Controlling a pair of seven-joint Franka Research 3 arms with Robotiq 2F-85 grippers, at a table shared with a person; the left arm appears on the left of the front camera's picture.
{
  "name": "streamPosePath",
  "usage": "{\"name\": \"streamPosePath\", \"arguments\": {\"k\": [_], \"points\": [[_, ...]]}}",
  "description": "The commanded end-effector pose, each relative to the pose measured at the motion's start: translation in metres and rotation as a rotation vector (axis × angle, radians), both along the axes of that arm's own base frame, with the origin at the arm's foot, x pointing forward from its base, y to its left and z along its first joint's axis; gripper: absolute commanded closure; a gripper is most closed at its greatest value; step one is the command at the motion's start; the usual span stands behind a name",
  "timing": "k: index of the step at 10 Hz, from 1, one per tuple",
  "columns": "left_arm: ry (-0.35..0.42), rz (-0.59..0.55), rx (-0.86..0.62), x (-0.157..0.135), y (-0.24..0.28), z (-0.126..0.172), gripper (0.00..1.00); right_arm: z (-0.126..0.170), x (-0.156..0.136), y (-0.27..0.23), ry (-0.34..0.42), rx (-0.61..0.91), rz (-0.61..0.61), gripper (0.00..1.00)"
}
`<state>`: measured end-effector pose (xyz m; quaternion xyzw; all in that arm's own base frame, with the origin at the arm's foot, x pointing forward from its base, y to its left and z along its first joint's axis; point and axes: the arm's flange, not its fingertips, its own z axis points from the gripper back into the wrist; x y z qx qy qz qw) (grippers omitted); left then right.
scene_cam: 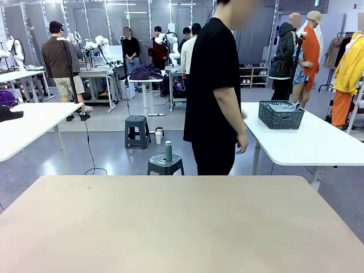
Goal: Fold the towels and place them in the basket.
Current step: Stack the folded Towel with hook on the right side of the table.
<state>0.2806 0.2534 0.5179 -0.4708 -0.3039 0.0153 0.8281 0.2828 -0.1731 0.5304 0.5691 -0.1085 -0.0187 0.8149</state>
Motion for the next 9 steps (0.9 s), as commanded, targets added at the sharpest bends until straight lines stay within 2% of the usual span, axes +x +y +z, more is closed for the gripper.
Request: {"name": "streamPosePath", "arguments": {"k": [1, 9], "points": [[-0.029, -0.013, -0.013, -0.0005, -0.0015, -0.0014, 0.00, 0.0013, 0.0001, -0.0012, -0.009, 0.000, 0.006, 0.00], [-0.029, -0.013, -0.013, -0.0005, -0.0015, -0.0014, 0.00, 0.0013, 0.0001, -0.0012, -0.009, 0.000, 0.006, 0.00]]}}
